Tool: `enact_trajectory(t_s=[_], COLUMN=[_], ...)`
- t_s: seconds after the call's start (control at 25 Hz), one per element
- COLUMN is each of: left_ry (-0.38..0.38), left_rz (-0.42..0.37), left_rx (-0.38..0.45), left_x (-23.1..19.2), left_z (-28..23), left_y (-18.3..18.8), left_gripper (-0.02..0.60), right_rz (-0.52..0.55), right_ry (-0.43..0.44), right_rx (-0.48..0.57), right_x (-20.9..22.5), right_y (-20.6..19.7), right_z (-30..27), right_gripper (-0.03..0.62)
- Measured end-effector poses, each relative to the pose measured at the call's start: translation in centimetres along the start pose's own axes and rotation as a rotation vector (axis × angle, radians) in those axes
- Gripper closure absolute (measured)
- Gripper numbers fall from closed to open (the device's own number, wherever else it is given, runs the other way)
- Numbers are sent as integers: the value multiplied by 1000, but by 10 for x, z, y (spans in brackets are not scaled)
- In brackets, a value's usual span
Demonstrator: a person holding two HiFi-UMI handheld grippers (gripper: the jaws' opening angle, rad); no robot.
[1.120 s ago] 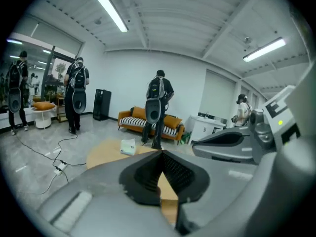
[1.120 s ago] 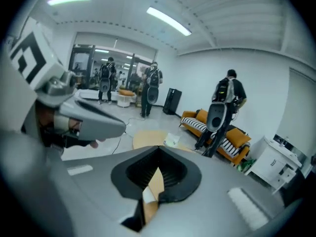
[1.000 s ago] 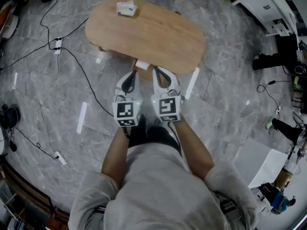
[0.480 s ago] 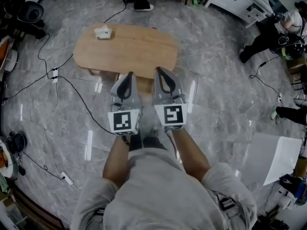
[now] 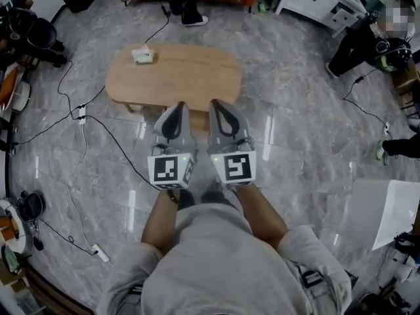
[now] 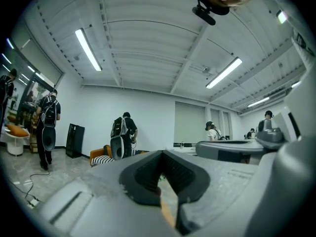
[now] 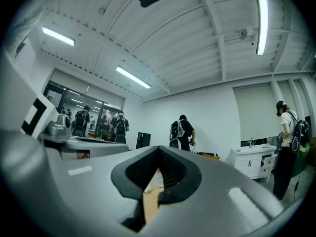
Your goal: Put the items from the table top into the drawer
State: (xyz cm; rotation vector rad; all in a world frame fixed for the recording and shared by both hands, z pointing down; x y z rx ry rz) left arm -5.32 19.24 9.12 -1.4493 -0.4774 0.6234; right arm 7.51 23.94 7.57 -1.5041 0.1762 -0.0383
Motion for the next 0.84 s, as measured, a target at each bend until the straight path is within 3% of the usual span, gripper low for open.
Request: enact_trajectory(t_s=[0.36,0.84], left_ry=[-35,-19], left_rz=[0,7], left_rx=[22,43], left_x=[-16,-39], left_z=[0,8], left_y=[8,17], left_gripper=[565,564], right_rz=[19,62], right_ry=[-28,-9], right_rx=[10,9], right_x=[-12,-34], right_y=[12,26], right_z=[-12,-29], right_gripper=[588,588])
Point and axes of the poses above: the fingertips, and each gripper's own axes: z backward along the fingers, x to its right, y out of its top, the point moved 8 cm from there along z, backward along the fingers, and after that the axes turned 2 degrees about x, right-handed, at the moved point
